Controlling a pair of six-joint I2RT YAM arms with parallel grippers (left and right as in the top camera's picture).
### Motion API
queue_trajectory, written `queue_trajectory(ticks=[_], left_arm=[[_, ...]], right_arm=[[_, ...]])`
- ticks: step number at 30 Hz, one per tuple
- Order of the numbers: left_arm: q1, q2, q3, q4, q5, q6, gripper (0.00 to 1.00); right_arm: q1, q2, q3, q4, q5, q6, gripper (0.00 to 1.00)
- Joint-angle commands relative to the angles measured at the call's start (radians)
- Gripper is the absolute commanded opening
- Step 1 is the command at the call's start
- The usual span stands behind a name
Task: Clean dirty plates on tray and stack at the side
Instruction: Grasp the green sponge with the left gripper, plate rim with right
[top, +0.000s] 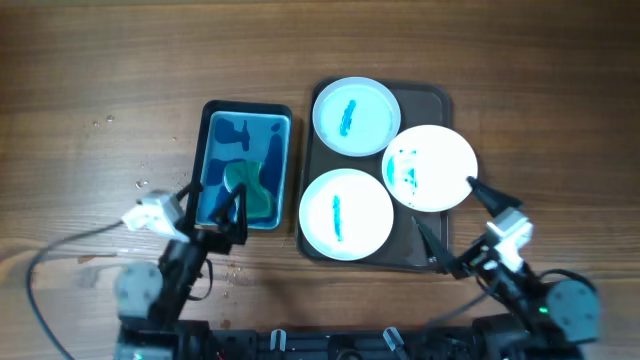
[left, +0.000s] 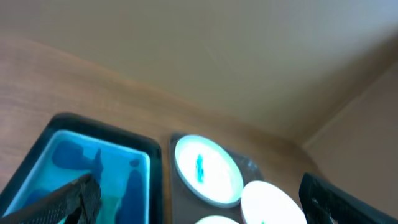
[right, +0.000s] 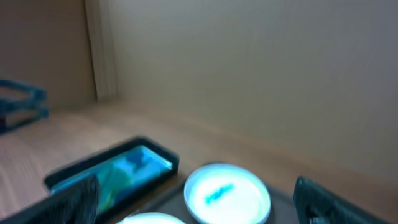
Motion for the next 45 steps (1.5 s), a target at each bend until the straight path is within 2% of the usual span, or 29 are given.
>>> queue_trajectory(ticks=[1, 7, 10, 14, 17, 19, 21, 25, 30, 34, 36, 37, 38, 39, 43, 45], left_arm=[[-0.007, 0.260, 0.285, -0.176, 0.053, 0.006, 1.00], [-0.007, 0.697, 0.711, -0.596, 0.078, 0.006, 1.00], [-0.007, 0.872, 0.852, -0.723, 0.077, 0.040, 1.00], [-0.007, 0.996, 0.884, -0.755, 0.129, 0.048, 1.00], [-0.008, 1.075, 0.881, -0.800, 0.114, 0.059, 1.00], [-0.013, 1.125, 0.881, -0.834, 0.062, 0.058, 0.84], [-0.027, 1.193, 0.880, -0.873, -0.052, 0.057, 0.77], [-0.056, 1.327, 0.879, -0.873, -0.204, 0.047, 0.74], [-0.089, 1.517, 0.879, -0.841, -0.219, 0.020, 0.69], [-0.121, 1.654, 0.879, -0.835, -0.176, 0.001, 0.57], [-0.138, 1.706, 0.879, -0.809, -0.174, 0.001, 0.47], [-0.145, 1.724, 0.879, -0.796, -0.174, 0.001, 0.35], [-0.149, 1.740, 0.879, -0.790, -0.174, -0.001, 0.15], [-0.149, 1.742, 0.879, -0.788, -0.175, -0.002, 0.04], [-0.131, 1.722, 0.903, -0.823, -0.192, -0.002, 0.06], [-0.115, 1.703, 0.929, -0.864, -0.193, -0.001, 0.23]], right_arm=[[0.004, 0.175, 0.264, -0.157, 0.030, -0.026, 1.00], [0.004, 0.486, 0.632, -0.469, 0.027, -0.034, 1.00], [0.004, 0.583, 0.686, -0.481, -0.021, 0.034, 1.00], [0.004, 0.664, 0.686, -0.489, -0.072, 0.174, 1.00], [0.004, 0.724, 0.685, -0.545, -0.093, 0.214, 1.00], [0.005, 0.766, 0.683, -0.601, -0.089, 0.220, 0.88], [0.005, 0.830, 0.676, -0.683, -0.089, 0.219, 0.82], [0.032, 0.939, 0.628, -0.752, -0.089, 0.219, 0.73], [0.109, 1.031, 0.554, -0.727, -0.041, 0.285, 0.70], [0.163, 1.054, 0.535, -0.714, 0.030, 0.326, 0.70], [0.177, 1.054, 0.535, -0.708, 0.052, 0.345, 0.70], [0.180, 1.054, 0.535, -0.705, 0.054, 0.349, 0.70], [0.180, 1.054, 0.535, -0.702, 0.055, 0.351, 0.70], [0.180, 1.054, 0.535, -0.702, 0.055, 0.360, 0.70], [0.180, 1.054, 0.535, -0.701, 0.061, 0.381, 0.69], [0.180, 1.054, 0.535, -0.701, 0.088, 0.419, 0.69]])
